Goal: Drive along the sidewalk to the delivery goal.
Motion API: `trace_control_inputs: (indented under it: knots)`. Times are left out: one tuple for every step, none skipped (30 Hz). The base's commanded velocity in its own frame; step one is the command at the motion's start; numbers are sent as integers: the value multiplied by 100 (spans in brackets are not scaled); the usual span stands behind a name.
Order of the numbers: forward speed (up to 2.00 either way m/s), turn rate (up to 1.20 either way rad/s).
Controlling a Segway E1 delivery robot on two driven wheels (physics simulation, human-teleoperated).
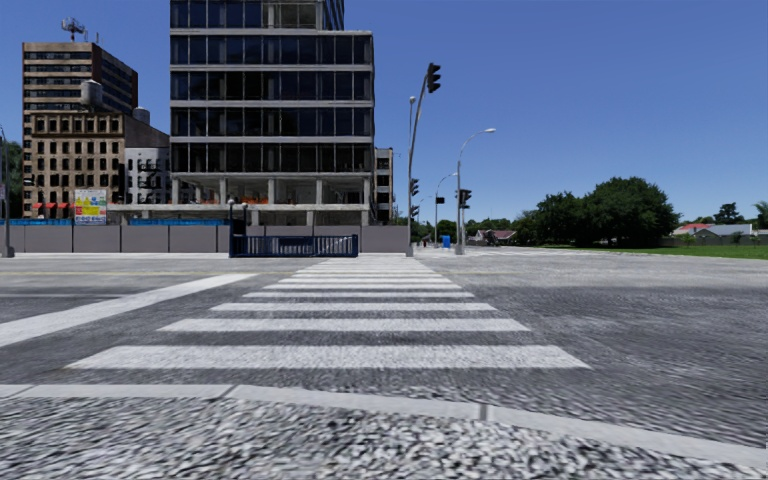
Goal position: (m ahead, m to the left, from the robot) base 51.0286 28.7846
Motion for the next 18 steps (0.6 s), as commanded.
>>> trace_control_inputs:
  knots:
    - [200, 0]
    - [200, 0]
    - [200, 0]
    - [200, 0]
    - [200, 0]
    - [200, 0]
    - [200, 0]
    - [200, 0]
    - [200, 0]
    - [200, 0]
    - [200, 0]
    - [200, 0]
    - [200, 0]
    - [200, 0]
    - [200, 0]
    - [200, 0]
    - [200, 0]
    - [200, 0]
